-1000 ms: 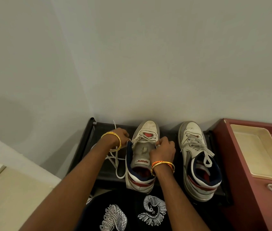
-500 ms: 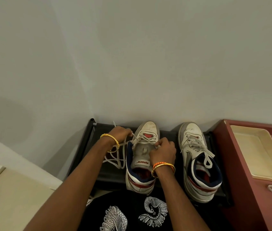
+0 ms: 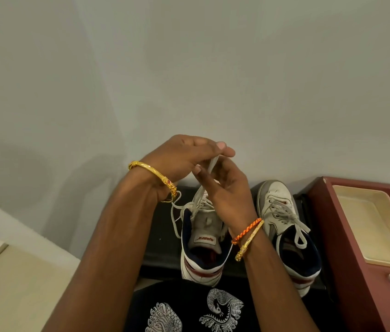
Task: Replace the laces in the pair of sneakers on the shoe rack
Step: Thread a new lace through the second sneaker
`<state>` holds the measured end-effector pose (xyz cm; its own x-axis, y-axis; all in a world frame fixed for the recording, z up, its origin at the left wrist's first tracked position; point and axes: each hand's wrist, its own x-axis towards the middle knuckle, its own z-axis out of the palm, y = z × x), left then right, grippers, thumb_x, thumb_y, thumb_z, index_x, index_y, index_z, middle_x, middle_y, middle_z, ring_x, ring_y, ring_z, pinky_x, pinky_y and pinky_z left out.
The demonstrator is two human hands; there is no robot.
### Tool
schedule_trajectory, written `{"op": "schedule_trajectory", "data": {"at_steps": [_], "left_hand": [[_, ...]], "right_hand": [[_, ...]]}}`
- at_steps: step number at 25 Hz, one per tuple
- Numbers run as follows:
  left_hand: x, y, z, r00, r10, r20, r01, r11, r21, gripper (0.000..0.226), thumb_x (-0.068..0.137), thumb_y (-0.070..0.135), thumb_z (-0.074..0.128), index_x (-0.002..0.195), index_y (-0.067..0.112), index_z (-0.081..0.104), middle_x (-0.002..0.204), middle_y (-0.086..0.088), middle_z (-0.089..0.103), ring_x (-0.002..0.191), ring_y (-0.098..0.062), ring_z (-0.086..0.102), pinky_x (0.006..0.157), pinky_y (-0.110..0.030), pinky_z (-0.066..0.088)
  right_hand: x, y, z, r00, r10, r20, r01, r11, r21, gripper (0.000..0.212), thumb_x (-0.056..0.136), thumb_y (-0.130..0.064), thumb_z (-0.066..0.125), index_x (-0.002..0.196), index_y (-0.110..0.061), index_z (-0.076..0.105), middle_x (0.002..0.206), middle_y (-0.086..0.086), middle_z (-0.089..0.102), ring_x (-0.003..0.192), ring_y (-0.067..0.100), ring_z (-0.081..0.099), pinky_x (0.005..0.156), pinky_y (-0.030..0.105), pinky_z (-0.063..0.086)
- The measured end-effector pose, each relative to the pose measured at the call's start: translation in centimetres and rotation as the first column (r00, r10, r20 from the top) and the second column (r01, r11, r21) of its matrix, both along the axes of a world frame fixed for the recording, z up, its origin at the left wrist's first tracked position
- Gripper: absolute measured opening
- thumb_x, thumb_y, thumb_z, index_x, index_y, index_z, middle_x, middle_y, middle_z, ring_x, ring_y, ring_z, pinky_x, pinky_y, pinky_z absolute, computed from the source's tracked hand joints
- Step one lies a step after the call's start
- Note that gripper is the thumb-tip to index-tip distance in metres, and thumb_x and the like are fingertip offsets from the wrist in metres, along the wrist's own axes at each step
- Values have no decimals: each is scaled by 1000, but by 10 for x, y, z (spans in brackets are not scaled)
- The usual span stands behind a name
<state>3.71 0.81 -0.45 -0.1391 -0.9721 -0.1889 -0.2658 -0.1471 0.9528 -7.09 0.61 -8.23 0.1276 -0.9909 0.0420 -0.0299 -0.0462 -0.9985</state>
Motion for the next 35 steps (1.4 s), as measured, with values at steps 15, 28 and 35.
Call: {"op": "schedule_trajectory", "data": {"at_steps": [15,28,35], "left_hand": [[78,-2,-57,454,802,-389,-723,587,365,25,88,35,61,111,29,65,119,9,57,104,-9,53,94,-38,33],[38,-3,-111,419,908,9,-796,362,485,60,82,34,64,131,3,45,125,-12,47,107,-28,48,84,-38,44],[-29,-10,-125,934,224,279,-210,974,-80,39,91,29,59,129,23,55,131,-1,57,123,-18,50,111,-42,31]], "right_hand": [[-87,-27,-16,968,-159,-193,155,987,-33,9,84,-10,66,90,-15,72,74,0,69,63,4,62,62,17,53],[-89,-43,-71,946,-145,-291,202,964,175,21,92,2,51,108,1,65,85,5,67,76,10,64,69,19,57],[-63,-35,-61,969,6,-245,18,995,95,7,78,-9,73,80,-6,67,71,1,69,59,-1,64,57,13,50]]}}
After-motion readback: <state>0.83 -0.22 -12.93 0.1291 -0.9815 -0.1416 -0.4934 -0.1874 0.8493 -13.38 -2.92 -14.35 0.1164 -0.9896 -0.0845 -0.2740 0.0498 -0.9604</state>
